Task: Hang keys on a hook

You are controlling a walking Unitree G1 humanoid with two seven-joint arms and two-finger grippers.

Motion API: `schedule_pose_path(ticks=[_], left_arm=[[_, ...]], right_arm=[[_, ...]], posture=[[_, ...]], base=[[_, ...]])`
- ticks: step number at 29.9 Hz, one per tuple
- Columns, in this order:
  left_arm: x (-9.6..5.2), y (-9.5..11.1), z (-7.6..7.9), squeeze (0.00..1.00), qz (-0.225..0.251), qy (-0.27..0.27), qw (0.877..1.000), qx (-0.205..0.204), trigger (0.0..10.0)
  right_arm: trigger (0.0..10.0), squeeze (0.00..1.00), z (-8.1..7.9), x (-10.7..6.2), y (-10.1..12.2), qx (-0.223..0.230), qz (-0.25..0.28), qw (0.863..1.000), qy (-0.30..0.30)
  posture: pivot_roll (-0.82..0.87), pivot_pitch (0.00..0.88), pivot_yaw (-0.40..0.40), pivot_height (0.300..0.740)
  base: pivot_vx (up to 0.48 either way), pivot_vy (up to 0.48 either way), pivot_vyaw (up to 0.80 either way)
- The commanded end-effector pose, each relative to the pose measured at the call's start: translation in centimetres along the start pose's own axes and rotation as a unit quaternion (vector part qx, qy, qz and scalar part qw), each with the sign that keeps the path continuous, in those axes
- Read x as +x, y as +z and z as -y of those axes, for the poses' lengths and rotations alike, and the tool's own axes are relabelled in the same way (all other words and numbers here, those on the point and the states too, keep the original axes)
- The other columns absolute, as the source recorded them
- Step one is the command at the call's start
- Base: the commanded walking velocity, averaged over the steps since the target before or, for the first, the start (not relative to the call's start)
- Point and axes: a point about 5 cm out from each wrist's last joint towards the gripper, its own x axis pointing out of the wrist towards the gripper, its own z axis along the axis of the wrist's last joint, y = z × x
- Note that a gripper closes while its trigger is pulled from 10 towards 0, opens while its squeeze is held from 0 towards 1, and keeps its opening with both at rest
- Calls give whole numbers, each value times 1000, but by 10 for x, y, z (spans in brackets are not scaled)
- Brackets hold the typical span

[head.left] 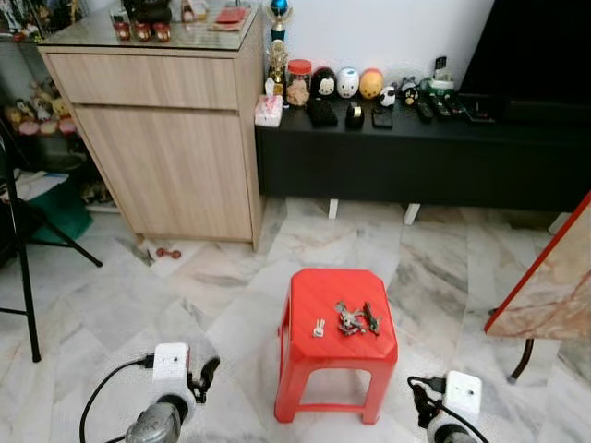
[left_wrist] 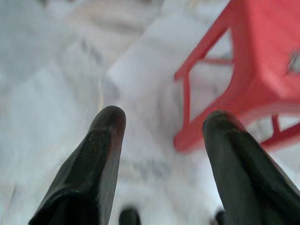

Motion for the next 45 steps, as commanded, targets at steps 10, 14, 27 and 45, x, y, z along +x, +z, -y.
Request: schedule_pose_path(ticks=[10,14,27,45], left_arm=[[-11,-44,4,0,-109,3,994,20,10000],[-10,-46,8,0,-111,-4,994,20,10000],[-9,-45,8,0,-114,5,993,4,10000],[-14,-53,5,0,-123,14,992,2,10000]], right_arm=[[10000,0,0,-9,-35,12,-86,996,-29],[10000,0,-6,-7,-33,32,-84,996,-26],[10000,0,-16,-4,-27,18,-74,997,7],[10000,0,-13,0,-17,27,-69,997,6]], posture=[[8,0,-43,740],[14,0,-50,740],[7,0,-53,740],[13,0,-66,740]], base=[[0,0,0],[0,0,0],[164,0,0],[284,0,104]])
